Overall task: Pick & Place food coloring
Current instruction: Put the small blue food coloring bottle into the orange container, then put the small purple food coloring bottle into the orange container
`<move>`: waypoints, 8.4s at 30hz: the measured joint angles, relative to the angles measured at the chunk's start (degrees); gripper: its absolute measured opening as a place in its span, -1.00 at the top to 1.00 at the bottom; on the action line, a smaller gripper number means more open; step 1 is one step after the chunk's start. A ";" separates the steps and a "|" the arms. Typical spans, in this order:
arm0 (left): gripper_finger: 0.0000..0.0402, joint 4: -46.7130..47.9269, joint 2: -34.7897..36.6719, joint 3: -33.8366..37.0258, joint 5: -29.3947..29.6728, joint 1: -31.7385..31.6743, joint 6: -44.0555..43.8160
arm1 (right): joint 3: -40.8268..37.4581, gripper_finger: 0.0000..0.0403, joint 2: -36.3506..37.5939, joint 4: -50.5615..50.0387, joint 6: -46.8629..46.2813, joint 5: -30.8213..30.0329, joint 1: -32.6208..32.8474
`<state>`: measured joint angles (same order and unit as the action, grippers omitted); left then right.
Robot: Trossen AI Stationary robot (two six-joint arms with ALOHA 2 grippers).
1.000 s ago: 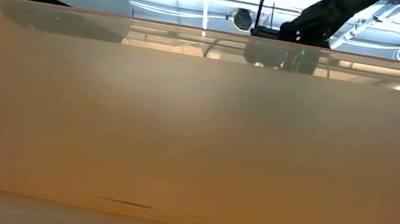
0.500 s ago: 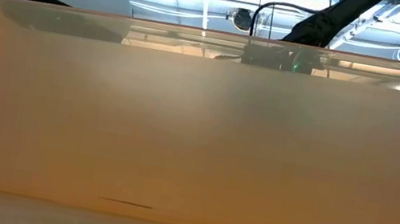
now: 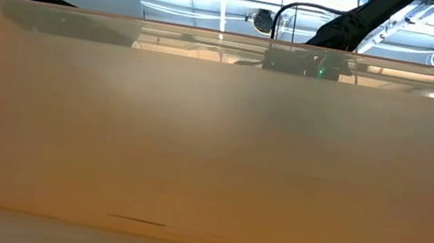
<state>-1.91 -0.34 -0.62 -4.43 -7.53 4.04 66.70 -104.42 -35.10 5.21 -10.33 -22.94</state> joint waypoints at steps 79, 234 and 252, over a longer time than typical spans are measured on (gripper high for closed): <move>0.67 0.06 -0.02 -0.02 0.02 0.01 0.01 | 30.99 0.70 -12.57 -29.32 -36.67 2.99 53.81; 0.67 0.11 -0.02 -0.04 0.01 0.02 0.00 | 20.59 0.08 -4.36 -11.15 -17.00 4.54 34.26; 0.67 0.07 -0.02 -0.04 0.02 0.01 0.00 | 20.17 0.08 -4.85 -10.25 -16.51 3.76 34.69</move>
<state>-1.85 -0.36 -0.67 -4.40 -7.52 4.04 86.86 -109.27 -45.36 -11.31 -6.56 11.75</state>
